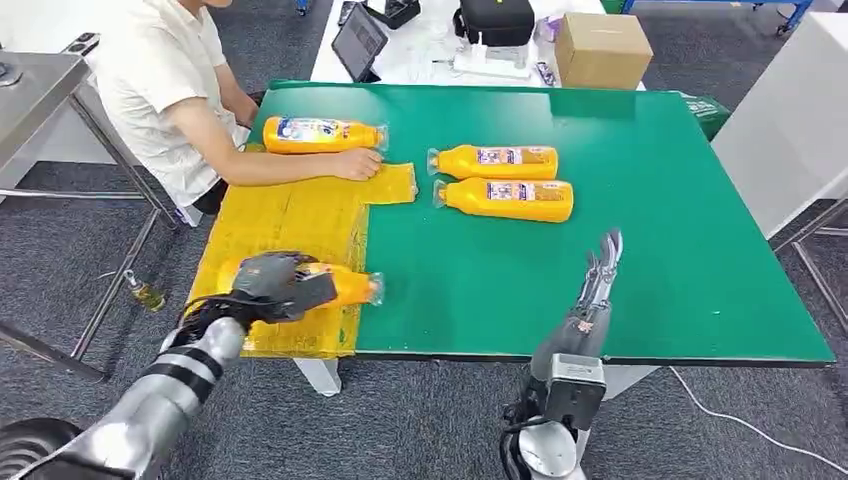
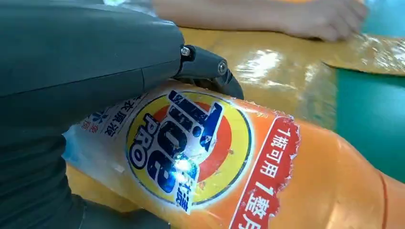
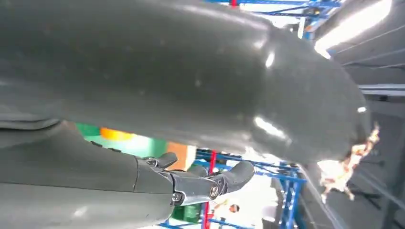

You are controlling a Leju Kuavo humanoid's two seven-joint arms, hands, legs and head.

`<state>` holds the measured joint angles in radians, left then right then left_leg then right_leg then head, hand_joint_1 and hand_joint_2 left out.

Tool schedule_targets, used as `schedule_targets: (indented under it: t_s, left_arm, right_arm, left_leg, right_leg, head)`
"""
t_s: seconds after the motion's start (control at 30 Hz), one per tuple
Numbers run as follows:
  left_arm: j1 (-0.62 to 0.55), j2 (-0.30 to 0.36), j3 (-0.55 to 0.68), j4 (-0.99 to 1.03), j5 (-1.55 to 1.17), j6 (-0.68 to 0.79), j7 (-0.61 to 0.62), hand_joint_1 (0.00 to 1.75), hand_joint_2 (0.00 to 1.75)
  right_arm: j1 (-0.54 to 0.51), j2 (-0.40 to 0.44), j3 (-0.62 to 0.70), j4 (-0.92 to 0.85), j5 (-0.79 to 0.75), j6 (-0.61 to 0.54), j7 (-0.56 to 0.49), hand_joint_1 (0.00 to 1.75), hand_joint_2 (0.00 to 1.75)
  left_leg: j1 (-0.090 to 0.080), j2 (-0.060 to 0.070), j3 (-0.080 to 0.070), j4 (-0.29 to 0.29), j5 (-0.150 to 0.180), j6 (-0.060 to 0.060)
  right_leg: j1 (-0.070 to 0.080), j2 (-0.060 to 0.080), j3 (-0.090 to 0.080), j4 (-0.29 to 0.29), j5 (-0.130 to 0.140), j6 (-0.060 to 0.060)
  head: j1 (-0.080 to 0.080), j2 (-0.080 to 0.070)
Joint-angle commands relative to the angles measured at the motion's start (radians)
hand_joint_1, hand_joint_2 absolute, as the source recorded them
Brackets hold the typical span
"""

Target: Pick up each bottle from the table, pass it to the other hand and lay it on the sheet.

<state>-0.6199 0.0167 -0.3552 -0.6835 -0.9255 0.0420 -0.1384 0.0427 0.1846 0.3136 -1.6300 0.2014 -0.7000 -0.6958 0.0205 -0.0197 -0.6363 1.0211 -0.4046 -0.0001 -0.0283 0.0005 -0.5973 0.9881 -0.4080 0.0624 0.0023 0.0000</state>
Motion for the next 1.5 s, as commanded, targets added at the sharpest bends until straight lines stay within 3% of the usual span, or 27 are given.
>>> schedule_targets:
  t_s: [0.03, 0.2, 0.23, 0.27, 0.3, 0.33, 0.37, 0.4, 0.67, 0.9, 1.03, 1.1, 1.17, 1.23, 1.33, 1.5]
  left_arm:
    - [-0.089, -0.07, -0.105, 0.265, -0.01, 0.007, 0.013, 1.75, 1.75]
    - [-0.094, -0.084, -0.04, 0.291, 0.066, -0.001, 0.016, 1.75, 1.75]
    - [-0.095, -0.089, -0.027, 0.292, 0.086, -0.01, -0.003, 1.66, 1.75]
    - [-0.091, -0.093, -0.017, 0.286, 0.105, -0.012, -0.031, 1.29, 1.75]
    - [-0.093, -0.098, -0.011, 0.286, 0.123, -0.032, -0.045, 0.75, 1.75]
    - [-0.095, -0.097, -0.024, 0.28, 0.121, -0.041, -0.062, 0.37, 1.75]
    - [-0.097, -0.098, -0.029, 0.277, 0.124, -0.049, -0.069, 0.09, 1.75]
    - [-0.1, -0.099, -0.03, 0.275, 0.128, -0.056, -0.071, 0.0, 1.75]
    - [-0.136, -0.102, -0.052, 0.292, 0.121, -0.093, 0.003, 0.0, 1.75]
    - [-0.105, -0.106, 0.012, 0.162, 0.239, -0.077, -0.122, 0.0, 1.75]
    - [0.046, -0.06, -0.035, -0.204, 0.325, -0.059, -0.16, 0.0, 1.75]
    - [0.167, -0.047, -0.044, -0.442, 0.423, -0.027, -0.243, 0.0, 1.75]
    - [0.167, -0.047, -0.044, -0.442, 0.423, -0.027, -0.243, 0.0, 1.75]
    - [0.285, -0.071, -0.051, -0.644, 0.492, 0.113, -0.391, 0.0, 1.75]
    - [0.36, -0.073, -0.111, -0.78, 0.619, 0.098, -0.425, 0.0, 1.75]
    - [0.398, -0.057, -0.129, -0.821, 0.772, 0.015, -0.411, 0.0, 1.75]
  right_arm:
    - [0.004, -0.052, 0.003, 0.036, -0.007, 0.002, -0.002, 0.0, 0.0]
    - [-0.01, -0.067, 0.03, 0.075, -0.014, 0.002, -0.002, 0.0, 0.0]
    - [-0.014, -0.069, 0.031, 0.08, -0.011, 0.002, -0.002, 0.0, 0.0]
    - [-0.017, -0.07, 0.036, 0.084, -0.015, 0.002, -0.002, 0.0, 0.0]
    - [-0.025, -0.075, 0.047, 0.094, -0.019, 0.002, -0.002, 0.0, 0.0]
    - [-0.03, -0.076, 0.053, 0.098, -0.018, 0.002, -0.002, 0.0, 0.0]
    - [-0.035, -0.078, 0.061, 0.103, -0.021, 0.002, -0.002, 0.0, 0.0]
    - [-0.038, -0.076, 0.061, 0.108, -0.017, 0.002, -0.002, 0.0, 0.0]
    - [-0.039, -0.07, 0.027, 0.144, -0.021, 0.002, -0.002, 0.0, 0.0]
    - [-0.022, -0.072, 0.012, 0.143, -0.021, 0.002, -0.002, 0.0, 0.0]
    - [0.013, -0.066, -0.014, 0.114, 0.002, 0.002, -0.002, 0.0, 0.0]
    - [0.027, -0.074, -0.012, 0.098, -0.005, 0.002, -0.002, 0.0, 0.0]
    - [0.027, -0.074, -0.012, 0.098, -0.005, 0.002, -0.002, 0.0, 0.0]
    - [0.019, -0.081, 0.015, 0.104, -0.001, 0.002, -0.002, 0.0, 0.0]
    - [0.011, -0.069, -0.001, 0.084, 0.031, 0.002, -0.002, 0.0, 0.0]
    - [0.026, -0.076, -0.05, 0.049, 0.043, 0.002, -0.002, 0.0, 0.0]
  left_leg:
    - [0.0, 0.0, 0.004, -0.002, -0.002, 0.001]
    - [0.001, 0.002, 0.004, -0.002, -0.001, 0.001]
    - [0.001, 0.002, 0.004, -0.002, -0.001, 0.0]
    - [0.001, 0.002, 0.003, -0.002, -0.001, 0.0]
    - [0.001, 0.003, 0.005, -0.002, -0.001, 0.001]
    - [0.001, 0.004, 0.005, -0.003, -0.002, 0.001]
    - [0.001, 0.004, 0.005, -0.002, -0.001, 0.001]
    - [0.001, 0.002, 0.005, -0.002, -0.001, 0.0]
    - [0.001, 0.002, 0.004, -0.001, -0.001, 0.0]
    - [0.001, 0.002, 0.003, -0.001, -0.001, 0.0]
    - [0.001, 0.002, 0.003, -0.002, -0.001, 0.001]
    - [0.0, 0.002, 0.0, -0.001, -0.001, 0.0]
    - [0.001, 0.004, 0.001, -0.002, -0.002, 0.0]
    - [0.001, 0.004, 0.002, -0.001, -0.004, 0.0]
    - [0.0, 0.005, -0.002, -0.001, -0.003, 0.0]
    - [0.001, 0.007, -0.002, -0.001, -0.005, -0.001]
  right_leg:
    - [0.001, -0.001, 0.005, -0.002, -0.002, -0.003]
    - [0.003, 0.0, 0.004, -0.003, -0.001, -0.004]
    - [0.003, 0.0, 0.004, -0.003, -0.001, -0.003]
    - [0.003, 0.001, 0.003, -0.002, -0.002, -0.002]
    - [0.003, 0.001, 0.004, -0.003, -0.001, -0.003]
    - [0.003, 0.002, 0.004, -0.004, -0.001, -0.004]
    - [0.003, 0.002, 0.004, -0.003, -0.001, -0.003]
    - [0.003, 0.001, 0.004, -0.003, -0.001, -0.003]
    - [0.002, 0.001, 0.003, -0.002, -0.001, -0.003]
    - [0.003, 0.0, 0.002, -0.002, -0.001, -0.003]
    - [0.003, 0.0, 0.002, -0.002, -0.002, -0.004]
    - [0.002, 0.001, 0.0, -0.001, -0.001, -0.002]
    - [0.002, 0.002, 0.001, -0.002, -0.002, -0.003]
    - [0.003, 0.002, 0.001, -0.001, -0.003, -0.004]
    - [0.002, 0.003, -0.004, -0.001, -0.002, -0.003]
    - [0.002, 0.003, -0.004, -0.001, -0.004, -0.004]
  head:
    - [0.0, 0.0]
    - [0.0, 0.0]
    - [0.0, 0.0]
    - [0.0, 0.0]
    - [0.0, 0.0]
    - [0.0, 0.0]
    - [0.0, 0.0]
    - [0.0, 0.0]
    - [0.0, 0.0]
    - [0.0, 0.0]
    - [0.0, 0.0]
    - [0.0, 0.0]
    - [0.0, 0.0]
    - [0.0, 0.0]
    - [0.0, 0.0]
    - [0.0, 0.0]
